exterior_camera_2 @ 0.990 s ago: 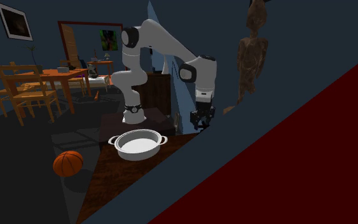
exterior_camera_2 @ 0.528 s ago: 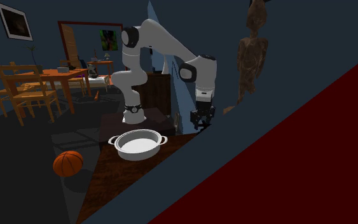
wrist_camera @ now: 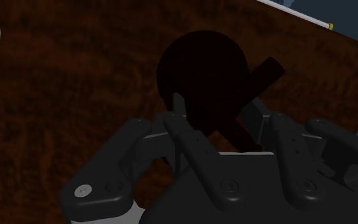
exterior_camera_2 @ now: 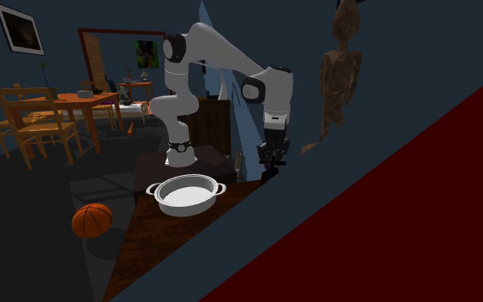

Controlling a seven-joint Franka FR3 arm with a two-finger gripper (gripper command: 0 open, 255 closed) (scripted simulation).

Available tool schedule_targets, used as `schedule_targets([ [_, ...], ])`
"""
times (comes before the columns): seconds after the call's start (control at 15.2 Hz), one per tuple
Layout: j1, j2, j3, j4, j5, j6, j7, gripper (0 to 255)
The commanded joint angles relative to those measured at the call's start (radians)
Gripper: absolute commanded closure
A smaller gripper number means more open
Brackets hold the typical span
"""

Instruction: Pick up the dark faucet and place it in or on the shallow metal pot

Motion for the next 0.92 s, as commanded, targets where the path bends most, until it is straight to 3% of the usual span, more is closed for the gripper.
schedule_targets([
  [0.0,-0.001,-0.012,0.002,0.008,0.003,-0.020,0.000,255],
  [0.86,-0.006,-0.079,0.009,0.094,0.021,-0.171,-0.005,255],
])
